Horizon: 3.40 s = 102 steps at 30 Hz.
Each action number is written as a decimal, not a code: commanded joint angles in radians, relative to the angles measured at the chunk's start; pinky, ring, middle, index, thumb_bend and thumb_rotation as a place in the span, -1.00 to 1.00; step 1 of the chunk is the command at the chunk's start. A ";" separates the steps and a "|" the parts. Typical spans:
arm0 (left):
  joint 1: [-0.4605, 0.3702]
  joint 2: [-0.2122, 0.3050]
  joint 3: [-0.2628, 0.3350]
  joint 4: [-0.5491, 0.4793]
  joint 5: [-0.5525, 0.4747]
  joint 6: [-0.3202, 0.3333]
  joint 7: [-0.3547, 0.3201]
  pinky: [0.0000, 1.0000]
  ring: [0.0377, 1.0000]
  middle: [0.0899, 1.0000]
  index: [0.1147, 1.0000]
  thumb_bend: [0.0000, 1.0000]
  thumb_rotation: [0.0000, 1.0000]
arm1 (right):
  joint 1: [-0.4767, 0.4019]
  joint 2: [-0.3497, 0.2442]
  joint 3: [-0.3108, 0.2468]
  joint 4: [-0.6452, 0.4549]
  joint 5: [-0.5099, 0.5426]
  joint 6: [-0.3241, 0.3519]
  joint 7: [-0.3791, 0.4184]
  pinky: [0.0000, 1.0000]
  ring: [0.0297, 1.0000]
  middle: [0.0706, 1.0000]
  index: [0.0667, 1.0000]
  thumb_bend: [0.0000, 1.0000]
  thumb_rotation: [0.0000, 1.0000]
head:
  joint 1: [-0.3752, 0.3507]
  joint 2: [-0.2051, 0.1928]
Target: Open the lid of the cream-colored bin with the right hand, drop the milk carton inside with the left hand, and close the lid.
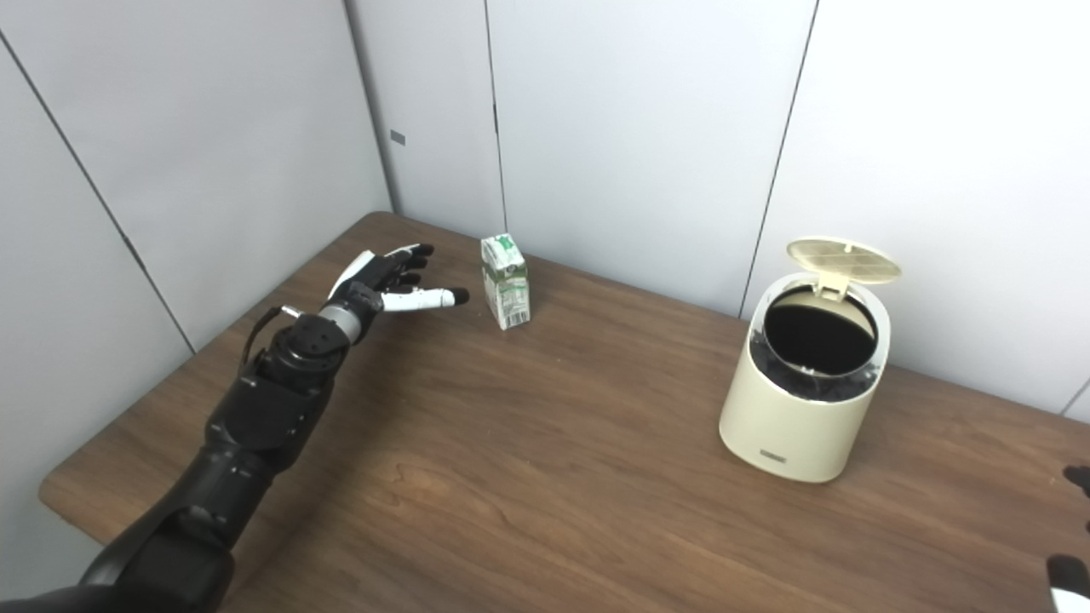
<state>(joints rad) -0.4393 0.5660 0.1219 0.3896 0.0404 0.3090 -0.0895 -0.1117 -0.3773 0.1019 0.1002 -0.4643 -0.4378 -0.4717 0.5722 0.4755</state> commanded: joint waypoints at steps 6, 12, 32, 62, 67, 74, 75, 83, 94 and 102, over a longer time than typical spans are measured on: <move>-0.054 -0.008 -0.019 -0.014 -0.026 -0.031 -0.076 0.83 0.94 0.95 0.94 1.00 -0.19 | 0.036 0.009 -0.009 -0.012 0.002 -0.032 0.000 0.24 0.54 0.58 0.51 -0.08 1.00 | -0.015 -0.006; -0.065 -0.024 -0.003 0.052 -0.065 -0.065 -0.108 0.81 0.92 0.97 0.97 1.00 -0.24 | 0.052 0.019 -0.017 -0.028 -0.013 -0.032 0.002 0.23 0.54 0.58 0.52 -0.05 1.00 | -0.032 -0.009; -0.085 -0.045 -0.076 0.169 -0.046 -0.138 -0.126 0.80 0.92 0.95 0.99 1.00 -0.23 | 0.086 0.051 -0.065 -0.072 -0.010 -0.030 0.064 0.12 0.52 0.57 0.51 0.02 1.00 | -0.074 -0.019; -0.108 -0.158 -0.068 0.237 -0.030 -0.156 0.012 0.51 0.62 0.60 0.68 0.99 -0.43 | 0.118 0.131 -0.144 -0.152 -0.003 0.006 0.172 0.13 0.53 0.56 0.50 0.08 1.00 | -0.113 -0.026; -0.110 -0.203 -0.056 0.243 0.013 -0.150 0.139 0.28 0.40 0.35 0.21 0.73 -0.65 | 0.118 0.135 -0.148 -0.145 -0.006 -0.008 0.176 0.08 0.50 0.55 0.50 0.11 1.00 | -0.117 -0.024; -0.120 -0.234 -0.038 0.290 0.001 -0.217 0.174 0.10 0.14 0.11 -0.17 0.05 -0.88 | 0.123 0.136 -0.147 -0.150 -0.013 -0.006 0.185 0.07 0.51 0.54 0.49 0.03 1.00 | -0.120 -0.021; -0.120 -0.236 -0.038 0.293 0.004 -0.224 0.177 0.01 0.07 0.06 -0.18 0.05 -0.88 | 0.122 0.137 -0.147 -0.147 -0.015 -0.010 0.183 0.07 0.51 0.54 0.49 0.01 1.00 | -0.121 -0.022; -0.125 -0.236 -0.041 0.311 0.024 -0.256 0.186 -0.10 0.02 0.02 -0.18 0.04 -0.90 | 0.118 0.148 -0.145 -0.149 -0.025 -0.004 0.193 0.12 0.53 0.57 0.51 -0.07 1.00 | -0.121 -0.030; -0.055 -0.306 -0.024 0.107 0.064 -0.422 0.317 -0.33 -0.27 -0.13 -0.19 0.05 -1.00 | 0.071 0.171 -0.114 -0.074 -0.050 -0.027 0.158 0.12 0.52 0.54 0.48 -0.21 1.00 | -0.166 -0.062; 0.034 -0.355 -0.069 -0.152 0.236 -0.562 0.407 -0.23 -0.12 -0.16 -0.18 0.01 -1.00 | 0.019 0.196 -0.099 -0.019 -0.064 -0.008 0.148 0.14 0.58 0.59 0.51 -0.70 1.00 | -0.193 -0.075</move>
<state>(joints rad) -0.3592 0.1933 0.0448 0.2939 0.2595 -0.1854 0.2767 -0.0826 -0.2235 -0.0162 0.0455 -0.5310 -0.4323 -0.3052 0.3790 0.4004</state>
